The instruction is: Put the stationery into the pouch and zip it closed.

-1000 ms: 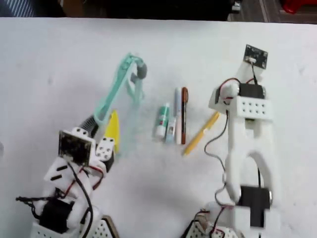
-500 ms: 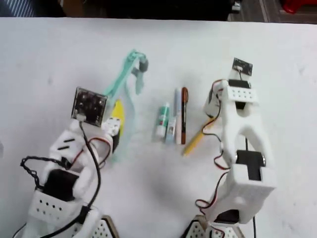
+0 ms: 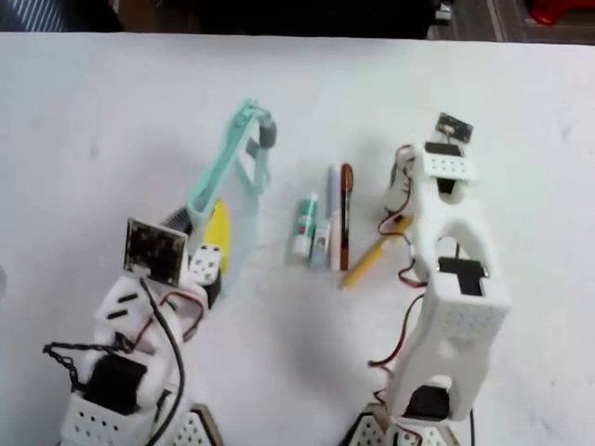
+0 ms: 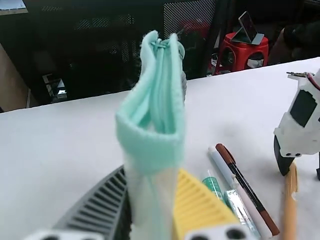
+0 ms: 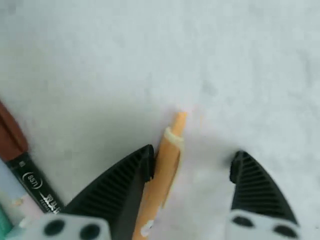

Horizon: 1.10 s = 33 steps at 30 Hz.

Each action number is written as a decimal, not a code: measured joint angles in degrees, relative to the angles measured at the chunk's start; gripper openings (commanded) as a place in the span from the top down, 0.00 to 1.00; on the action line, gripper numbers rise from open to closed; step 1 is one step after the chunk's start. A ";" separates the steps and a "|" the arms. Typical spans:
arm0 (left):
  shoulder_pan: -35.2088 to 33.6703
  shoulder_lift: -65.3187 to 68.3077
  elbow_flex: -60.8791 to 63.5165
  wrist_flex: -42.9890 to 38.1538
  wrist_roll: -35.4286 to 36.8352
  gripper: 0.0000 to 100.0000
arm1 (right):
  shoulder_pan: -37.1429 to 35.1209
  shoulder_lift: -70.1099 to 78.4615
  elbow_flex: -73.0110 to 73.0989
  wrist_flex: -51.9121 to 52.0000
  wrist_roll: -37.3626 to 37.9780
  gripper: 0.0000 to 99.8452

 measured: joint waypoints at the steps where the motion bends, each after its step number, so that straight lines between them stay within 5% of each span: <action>1: 0.00 -0.26 0.26 -0.18 0.00 0.98 | 0.09 0.35 -0.70 0.88 0.00 0.87; 10: 0.00 -0.26 0.26 -0.26 0.00 0.98 | 0.44 1.41 -2.02 1.49 0.00 0.98; 33: 0.00 -0.26 0.26 0.09 0.00 0.98 | 0.44 1.85 -2.37 1.49 0.00 0.98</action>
